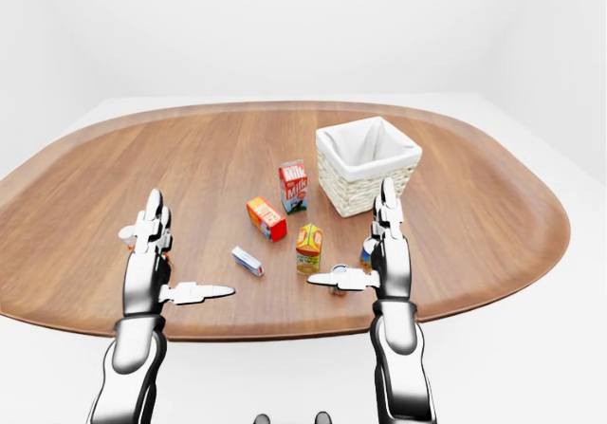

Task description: Pick up the alphabet soup and the tomato sauce, and put them in the basket.

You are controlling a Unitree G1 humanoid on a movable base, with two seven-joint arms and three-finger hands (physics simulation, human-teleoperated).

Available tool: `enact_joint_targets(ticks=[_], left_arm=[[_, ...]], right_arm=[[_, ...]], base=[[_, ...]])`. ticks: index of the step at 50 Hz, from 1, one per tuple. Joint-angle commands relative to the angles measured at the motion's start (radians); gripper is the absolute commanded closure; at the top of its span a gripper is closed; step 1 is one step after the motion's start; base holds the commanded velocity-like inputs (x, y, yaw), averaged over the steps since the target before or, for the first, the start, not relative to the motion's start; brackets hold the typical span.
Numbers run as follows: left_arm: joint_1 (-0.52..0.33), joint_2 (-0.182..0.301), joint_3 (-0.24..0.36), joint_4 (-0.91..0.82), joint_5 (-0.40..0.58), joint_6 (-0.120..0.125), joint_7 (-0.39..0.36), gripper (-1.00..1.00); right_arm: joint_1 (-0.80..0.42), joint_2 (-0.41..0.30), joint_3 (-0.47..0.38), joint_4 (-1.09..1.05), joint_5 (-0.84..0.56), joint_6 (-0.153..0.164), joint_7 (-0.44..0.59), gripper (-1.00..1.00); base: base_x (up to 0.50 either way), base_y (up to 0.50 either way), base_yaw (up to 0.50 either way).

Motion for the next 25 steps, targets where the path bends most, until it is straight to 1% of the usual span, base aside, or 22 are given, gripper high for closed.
enact_joint_targets(ticks=[1, 25], left_arm=[[-0.007, 0.0, 0.007, 0.001, -0.005, 0.0, 0.002, -1.0], [-0.012, -0.001, 0.012, -0.004, -0.009, 0.0, 0.007, -1.0]], right_arm=[[-0.005, 0.0, -0.002, 0.003, 0.0, 0.0, -0.004, -1.0], [-0.017, -0.001, -0.004, 0.009, -0.002, 0.0, -0.011, -1.0]], base=[[0.18, 0.0, 0.0], [0.18, 0.0, 0.0]])
